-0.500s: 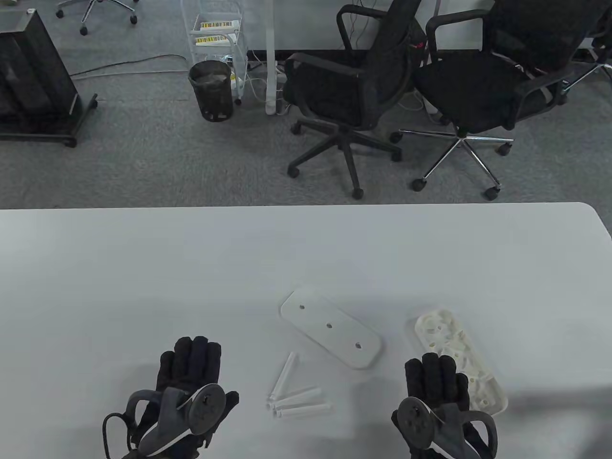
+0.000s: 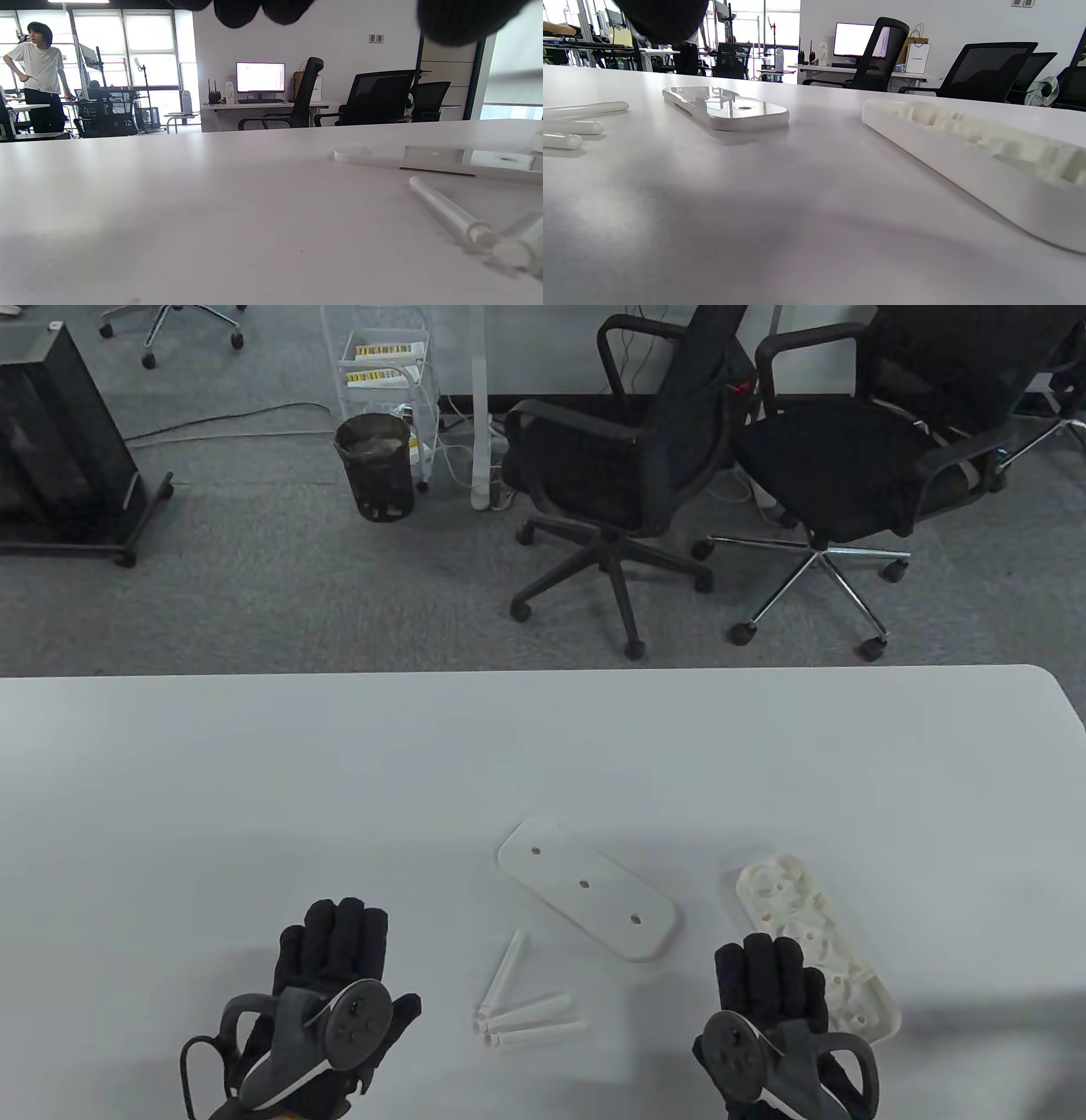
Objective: Fit Hanoi Tower parts together into a complete Hanoi Tower
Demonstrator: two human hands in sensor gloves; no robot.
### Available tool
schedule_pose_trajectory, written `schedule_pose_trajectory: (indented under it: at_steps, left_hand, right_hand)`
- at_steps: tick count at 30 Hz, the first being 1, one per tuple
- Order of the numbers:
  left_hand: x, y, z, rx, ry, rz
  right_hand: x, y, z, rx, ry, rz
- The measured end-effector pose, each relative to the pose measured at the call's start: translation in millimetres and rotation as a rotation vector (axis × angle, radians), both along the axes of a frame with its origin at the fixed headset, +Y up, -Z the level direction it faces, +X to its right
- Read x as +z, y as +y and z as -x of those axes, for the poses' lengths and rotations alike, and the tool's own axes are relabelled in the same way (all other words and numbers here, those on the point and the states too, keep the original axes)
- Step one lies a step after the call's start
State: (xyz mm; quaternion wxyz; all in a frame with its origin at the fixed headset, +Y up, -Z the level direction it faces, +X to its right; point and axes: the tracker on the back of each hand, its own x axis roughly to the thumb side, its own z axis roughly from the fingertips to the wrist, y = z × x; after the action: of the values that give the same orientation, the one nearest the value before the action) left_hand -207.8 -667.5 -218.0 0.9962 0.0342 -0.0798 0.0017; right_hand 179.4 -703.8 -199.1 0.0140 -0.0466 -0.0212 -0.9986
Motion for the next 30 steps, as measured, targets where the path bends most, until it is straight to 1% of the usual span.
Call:
schedule_pose_trajectory:
  at_steps: [7, 11, 13, 15, 17, 20, 24, 26, 30]
  left_hand:
    - [-0.3, 0.2, -1.6, -0.002, -0.010, 0.006]
    - [1.1, 2.3, -3.2, 0.002, -0.017, -0.009]
    - [1.1, 1.7, -2.5, 0.003, -0.020, -0.006]
    - [0.5, 2.0, -0.1, 0.011, -0.014, -0.003]
    - [-0.4, 2.3, 2.5, 0.021, -0.006, 0.000]
    - [-1.2, 2.5, 4.4, 0.028, -0.003, 0.003]
    - [-1.7, 2.6, 5.0, 0.034, -0.002, 0.008]
    - [-2.2, 1.8, 4.5, 0.034, -0.005, 0.009]
    - [-2.2, 1.0, 3.2, 0.031, -0.008, 0.015]
  right_hand:
    - [-8.7, 10.9, -8.6, -0.072, -0.038, -0.023]
    - [-14.0, 28.6, -20.5, -0.061, -0.093, -0.063]
    - [-17.4, 41.9, -30.2, -0.051, -0.134, -0.072]
    - [-21.8, 52.3, -41.8, -0.052, -0.186, -0.065]
    - [-26.7, 57.2, -54.0, -0.062, -0.241, -0.051]
    - [-33.1, 57.5, -69.7, -0.071, -0.308, -0.013]
    - [-40.6, 50.1, -91.5, -0.049, -0.400, 0.060]
    - [-42.9, 42.9, -103.5, -0.041, -0.446, 0.122]
    - [-41.5, 25.6, -118.3, -0.054, -0.498, 0.197]
